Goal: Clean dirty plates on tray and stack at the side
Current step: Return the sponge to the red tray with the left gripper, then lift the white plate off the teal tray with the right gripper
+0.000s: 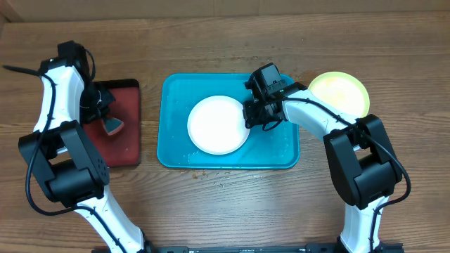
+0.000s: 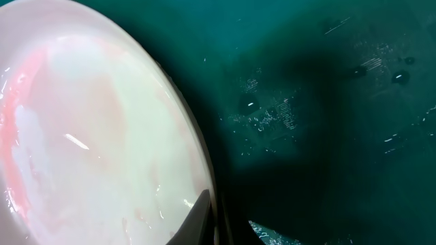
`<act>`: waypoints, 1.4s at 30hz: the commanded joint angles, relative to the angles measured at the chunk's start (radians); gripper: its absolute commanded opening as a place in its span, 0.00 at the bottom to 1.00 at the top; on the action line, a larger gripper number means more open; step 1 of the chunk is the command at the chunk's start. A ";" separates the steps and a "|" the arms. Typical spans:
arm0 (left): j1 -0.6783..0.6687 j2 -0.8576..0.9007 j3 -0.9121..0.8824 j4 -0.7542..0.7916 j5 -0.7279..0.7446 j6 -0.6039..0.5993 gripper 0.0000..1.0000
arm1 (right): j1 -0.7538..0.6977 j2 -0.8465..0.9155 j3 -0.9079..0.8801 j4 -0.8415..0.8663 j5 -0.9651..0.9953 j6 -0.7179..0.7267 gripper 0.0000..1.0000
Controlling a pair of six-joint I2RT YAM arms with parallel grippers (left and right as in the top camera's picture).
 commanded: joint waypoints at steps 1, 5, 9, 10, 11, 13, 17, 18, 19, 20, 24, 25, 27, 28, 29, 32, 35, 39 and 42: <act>-0.001 0.009 -0.021 0.021 0.078 0.054 0.04 | -0.007 0.022 -0.024 -0.005 0.052 -0.011 0.04; -0.002 0.009 -0.027 0.039 0.058 0.055 0.08 | -0.007 0.022 -0.024 -0.006 0.052 -0.011 0.04; -0.002 0.009 -0.027 0.037 0.042 0.054 0.54 | -0.007 0.022 -0.024 -0.015 0.052 -0.011 0.04; -0.002 0.009 -0.027 0.037 0.042 0.054 0.55 | -0.007 0.022 -0.024 -0.016 0.052 -0.011 0.04; -0.002 0.009 -0.027 0.037 0.043 0.054 0.55 | -0.006 0.022 -0.024 -0.016 0.052 -0.011 0.04; -0.001 0.008 -0.026 0.035 0.046 0.054 0.55 | -0.006 0.022 -0.024 -0.015 0.052 -0.010 0.04; 0.003 0.003 0.023 -0.023 0.064 0.054 0.55 | -0.006 0.022 -0.024 -0.015 0.051 0.012 0.04; 0.006 0.000 0.043 -0.038 0.074 0.054 0.55 | -0.006 0.022 -0.024 -0.014 0.051 0.013 0.04; 0.010 -0.007 0.072 -0.059 0.085 0.054 0.54 | -0.006 0.022 -0.024 -0.014 0.051 0.013 0.04; 0.013 -0.016 0.102 -0.080 0.098 0.054 0.54 | -0.006 0.022 -0.024 -0.014 0.051 0.019 0.04; 0.026 -0.061 0.203 -0.133 0.132 0.053 0.57 | -0.006 0.018 -0.019 -0.027 0.031 0.039 0.04; 0.028 -0.073 0.216 -0.135 0.132 0.053 0.63 | -0.006 0.014 -0.016 -0.037 0.033 0.038 0.04; 0.029 -0.096 0.223 -0.128 0.131 0.053 1.00 | -0.006 -0.001 -0.002 -0.063 0.034 0.037 0.04; 0.029 -0.103 0.223 -0.124 0.130 0.053 1.00 | -0.006 -0.012 0.010 -0.079 0.037 0.034 0.04; 0.029 -0.105 0.223 -0.124 0.131 0.053 1.00 | -0.006 -0.025 0.022 -0.097 0.044 0.034 0.04; 0.027 -0.105 0.221 -0.124 0.132 0.053 1.00 | -0.003 -0.074 0.081 -0.177 0.092 0.035 0.04; 0.023 -0.105 0.220 -0.124 0.131 0.053 1.00 | 0.013 -0.123 0.158 -0.264 0.198 0.035 0.04; 0.023 -0.105 0.220 -0.124 0.131 0.053 1.00 | 0.059 -0.171 0.256 -0.362 0.414 0.034 0.04; 0.023 -0.105 0.220 -0.124 0.131 0.053 1.00 | 0.103 -0.185 0.313 -0.415 0.570 0.027 0.04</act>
